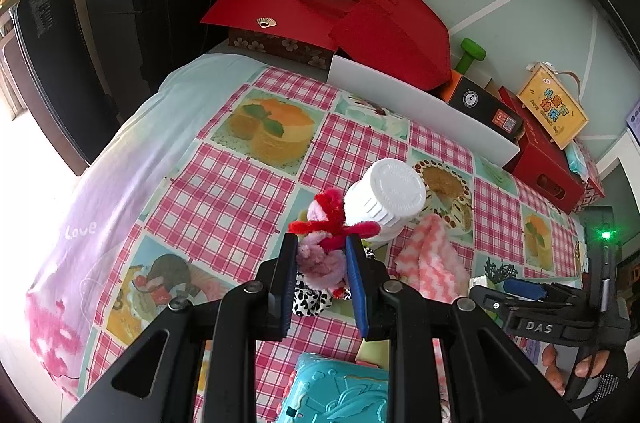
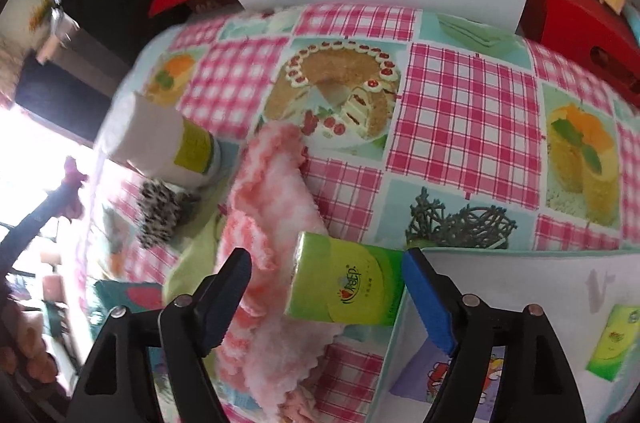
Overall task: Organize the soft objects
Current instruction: 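Carry the pink plush toy and yellow-green tissue pack over the white tray with both grippers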
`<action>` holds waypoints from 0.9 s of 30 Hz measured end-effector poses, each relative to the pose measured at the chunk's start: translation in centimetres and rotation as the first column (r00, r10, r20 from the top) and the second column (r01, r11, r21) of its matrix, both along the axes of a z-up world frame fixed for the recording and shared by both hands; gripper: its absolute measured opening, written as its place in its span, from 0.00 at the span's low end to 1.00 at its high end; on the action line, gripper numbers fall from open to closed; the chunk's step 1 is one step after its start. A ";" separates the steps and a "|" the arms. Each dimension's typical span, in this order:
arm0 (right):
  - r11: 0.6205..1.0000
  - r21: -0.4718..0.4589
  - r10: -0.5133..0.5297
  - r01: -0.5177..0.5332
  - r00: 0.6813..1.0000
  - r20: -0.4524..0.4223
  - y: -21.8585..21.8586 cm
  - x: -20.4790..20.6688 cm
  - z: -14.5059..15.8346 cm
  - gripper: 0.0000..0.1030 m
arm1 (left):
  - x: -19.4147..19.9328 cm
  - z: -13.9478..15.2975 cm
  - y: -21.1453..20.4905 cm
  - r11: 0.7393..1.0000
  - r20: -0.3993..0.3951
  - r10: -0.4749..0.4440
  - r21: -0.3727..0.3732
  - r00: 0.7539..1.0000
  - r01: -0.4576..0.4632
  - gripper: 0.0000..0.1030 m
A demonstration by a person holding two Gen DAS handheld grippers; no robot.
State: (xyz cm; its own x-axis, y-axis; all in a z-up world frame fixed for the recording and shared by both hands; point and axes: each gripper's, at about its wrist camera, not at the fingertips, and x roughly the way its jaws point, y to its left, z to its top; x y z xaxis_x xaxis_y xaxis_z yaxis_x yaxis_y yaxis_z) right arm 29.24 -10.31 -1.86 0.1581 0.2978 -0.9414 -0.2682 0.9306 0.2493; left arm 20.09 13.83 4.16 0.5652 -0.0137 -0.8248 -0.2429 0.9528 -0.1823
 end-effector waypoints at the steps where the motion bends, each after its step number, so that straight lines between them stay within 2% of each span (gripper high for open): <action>1: 1.000 -0.014 0.015 -0.015 1.000 -0.001 0.3 0.0 0.0 0.78 | 0.0 0.0 0.0 1.000 0.001 0.000 -0.001 1.000 0.000 0.24; 8: 0.973 -0.137 0.195 -0.187 0.980 0.041 1.2 -0.7 1.4 0.78 | 0.1 -0.1 0.5 1.000 -0.001 0.017 -0.008 1.000 -0.017 0.24; 12: 0.950 -0.192 0.259 -0.246 0.965 0.045 1.0 -2.0 1.2 0.78 | 0.0 -0.2 0.6 1.000 -0.001 0.015 -0.009 1.000 -0.015 0.24; 16: 0.934 -0.199 0.308 -0.295 0.951 0.037 1.6 -3.0 0.5 0.78 | 0.0 -0.2 0.7 1.000 -0.001 0.017 -0.007 1.000 -0.017 0.24; 21: 0.894 -0.239 0.397 -0.380 0.917 0.029 2.5 -4.3 0.1 0.78 | 0.1 -0.4 0.9 1.000 -0.011 0.025 -0.009 1.000 -0.025 0.24; 27: 0.889 -0.243 0.405 -0.388 0.914 0.024 2.3 -4.7 -0.6 0.78 | 0.3 -0.9 0.9 1.000 -0.030 0.022 -0.012 0.999 -0.022 0.24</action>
State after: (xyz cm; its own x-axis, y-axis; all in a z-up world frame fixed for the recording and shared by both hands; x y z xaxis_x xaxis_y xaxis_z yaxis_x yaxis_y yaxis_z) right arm 24.55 -8.01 -2.46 0.1419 0.1286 -0.9815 -0.6358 0.7718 0.0092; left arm 20.38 14.69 3.25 0.5409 -0.0117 -0.8410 -0.2694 0.9448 -0.1864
